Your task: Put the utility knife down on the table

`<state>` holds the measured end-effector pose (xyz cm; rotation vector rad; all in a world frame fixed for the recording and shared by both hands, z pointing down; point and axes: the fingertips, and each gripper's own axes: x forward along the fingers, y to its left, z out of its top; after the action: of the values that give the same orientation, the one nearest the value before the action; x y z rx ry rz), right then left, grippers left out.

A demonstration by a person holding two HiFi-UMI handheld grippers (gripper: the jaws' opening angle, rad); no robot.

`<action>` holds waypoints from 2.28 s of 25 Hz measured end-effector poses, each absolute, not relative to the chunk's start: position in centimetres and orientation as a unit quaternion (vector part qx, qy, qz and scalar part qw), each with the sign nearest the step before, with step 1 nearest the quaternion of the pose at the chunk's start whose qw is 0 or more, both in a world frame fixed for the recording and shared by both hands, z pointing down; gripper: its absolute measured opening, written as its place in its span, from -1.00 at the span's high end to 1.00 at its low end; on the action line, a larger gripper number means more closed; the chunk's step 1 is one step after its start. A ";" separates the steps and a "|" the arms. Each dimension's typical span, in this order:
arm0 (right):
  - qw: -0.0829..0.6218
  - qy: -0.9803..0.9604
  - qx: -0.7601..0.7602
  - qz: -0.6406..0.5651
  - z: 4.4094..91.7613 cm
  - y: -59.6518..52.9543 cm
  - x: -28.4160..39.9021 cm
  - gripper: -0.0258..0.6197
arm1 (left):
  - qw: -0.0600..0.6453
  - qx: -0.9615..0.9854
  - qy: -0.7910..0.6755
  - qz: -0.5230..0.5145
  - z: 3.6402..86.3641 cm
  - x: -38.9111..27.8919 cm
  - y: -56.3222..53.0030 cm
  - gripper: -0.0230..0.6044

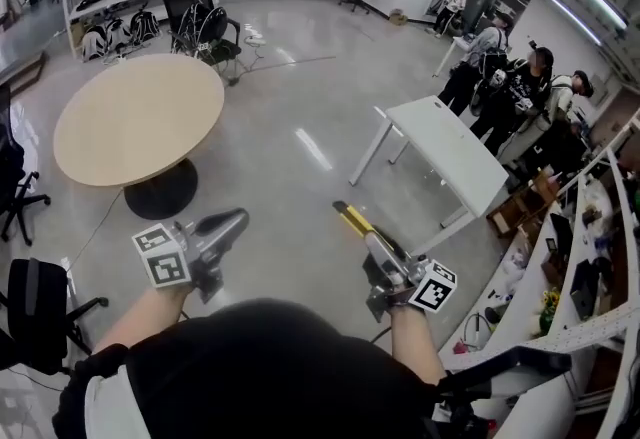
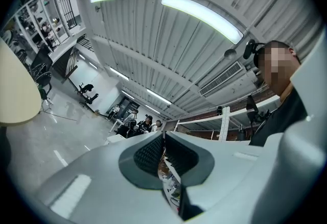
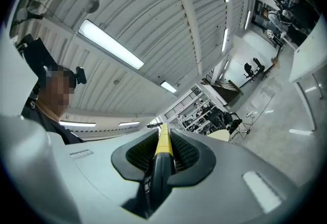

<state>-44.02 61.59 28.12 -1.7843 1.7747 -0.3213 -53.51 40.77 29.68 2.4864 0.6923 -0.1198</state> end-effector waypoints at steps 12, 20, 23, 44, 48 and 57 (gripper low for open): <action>0.276 0.654 -0.699 -0.092 26.3 46.9 -36.2 0.65 | 0.256 0.918 0.299 -0.054 28.4 -44.4 25.6 0.89; 0.293 0.638 -0.704 -0.104 27.5 43.7 -28.7 0.65 | 0.270 0.917 0.290 -0.036 30.3 -38.1 21.3 0.89; 0.293 0.645 -0.697 -0.109 28.5 43.2 -25.7 0.65 | 0.271 0.920 0.281 -0.029 31.4 -35.4 21.3 0.89; 0.313 0.711 -0.616 -0.127 29.2 47.2 0.0 0.65 | 0.261 0.945 0.197 -0.031 30.2 -13.9 28.3 0.89; 0.313 0.707 -0.619 -0.136 30.0 45.4 2.3 0.65 | 0.269 0.942 0.199 -0.030 31.0 -11.6 26.7 0.89; 0.284 0.688 -0.655 -0.134 29.7 36.3 8.9 0.65 | 0.283 0.926 0.245 -0.042 32.0 -3.2 17.1 0.89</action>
<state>8.90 36.31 29.71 -1.7514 1.8396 -0.3591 -3.18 17.13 31.99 2.4789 0.6567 -0.1131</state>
